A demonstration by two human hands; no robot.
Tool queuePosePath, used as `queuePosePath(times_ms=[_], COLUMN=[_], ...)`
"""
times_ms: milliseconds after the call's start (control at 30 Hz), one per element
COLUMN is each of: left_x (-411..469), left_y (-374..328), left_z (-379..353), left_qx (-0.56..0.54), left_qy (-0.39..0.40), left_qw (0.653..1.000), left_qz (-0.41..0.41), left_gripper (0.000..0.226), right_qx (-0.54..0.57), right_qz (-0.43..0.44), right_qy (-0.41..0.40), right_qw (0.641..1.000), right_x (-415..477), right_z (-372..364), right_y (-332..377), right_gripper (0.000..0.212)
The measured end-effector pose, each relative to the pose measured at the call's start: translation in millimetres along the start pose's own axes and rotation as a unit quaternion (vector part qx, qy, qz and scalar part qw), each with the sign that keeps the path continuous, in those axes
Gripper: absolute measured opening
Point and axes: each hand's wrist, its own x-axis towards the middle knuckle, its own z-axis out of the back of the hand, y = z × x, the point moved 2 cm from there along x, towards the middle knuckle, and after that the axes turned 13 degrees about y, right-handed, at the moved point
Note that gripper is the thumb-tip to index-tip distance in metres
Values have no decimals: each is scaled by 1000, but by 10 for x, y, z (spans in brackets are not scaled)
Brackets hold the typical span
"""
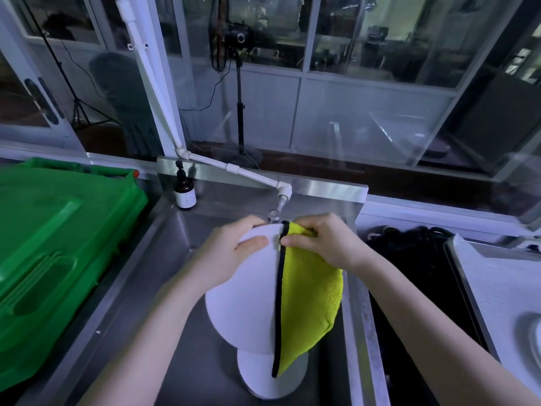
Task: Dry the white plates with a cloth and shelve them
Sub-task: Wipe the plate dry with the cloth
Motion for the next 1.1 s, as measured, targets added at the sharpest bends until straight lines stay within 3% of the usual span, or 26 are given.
queuePosePath(times_ms=[67, 133, 233, 300, 367, 467, 567, 700, 800, 867, 1000, 1033, 1100], left_x=[23, 29, -88, -191, -240, -194, -156, -113, -79, -88, -163, -196, -230], left_y=[-45, -50, 71, 184, 259, 219, 212, 195, 32, -20, 50, 75, 119], left_z=[-8, 0, -54, -172, -341, -488, -397, -143, -126, -143, -111, -111, -124], left_qx=[15, -18, -124, -197, -278, -327, -298, -183, -56, -35, -118, -170, -288], left_qy=[2, -49, -159, -225, -267, -283, -253, -152, -72, -70, -131, -162, -226], left_qw=[1000, 999, 979, 954, 922, 901, 920, 971, 996, 995, 984, 972, 930], left_qz=[-13, -4, 7, 35, 43, 37, 31, 27, -23, -56, -35, -16, 17], left_gripper=[23, 20, 25, 25, 28, 28, 17, 11, 9, 14, 31, 35, 23], right_qx=[-3, 12, 60, 189, 329, 448, 382, 107, -66, -118, -34, 18, 191], right_qz=[22, 26, 3, -23, -53, -87, -82, -38, 26, 56, 44, 23, -8], right_qy=[-2, -34, -113, -211, -271, -267, -252, -176, -83, -51, -113, -136, -172], right_qw=[1000, 999, 992, 959, 903, 849, 886, 978, 994, 990, 992, 990, 966], right_x=[23, 6, -88, -193, -253, -271, -277, -129, 26, 64, -18, -68, -185], right_z=[-42, -68, -76, -86, -170, -352, -272, 55, 66, 6, 58, 52, -43], right_y=[30, 5, -135, -263, -359, -457, -439, -173, 57, 131, -19, -103, -253], right_gripper=[24, 24, 52, 49, 39, 38, 34, 41, 39, 38, 32, 31, 26])
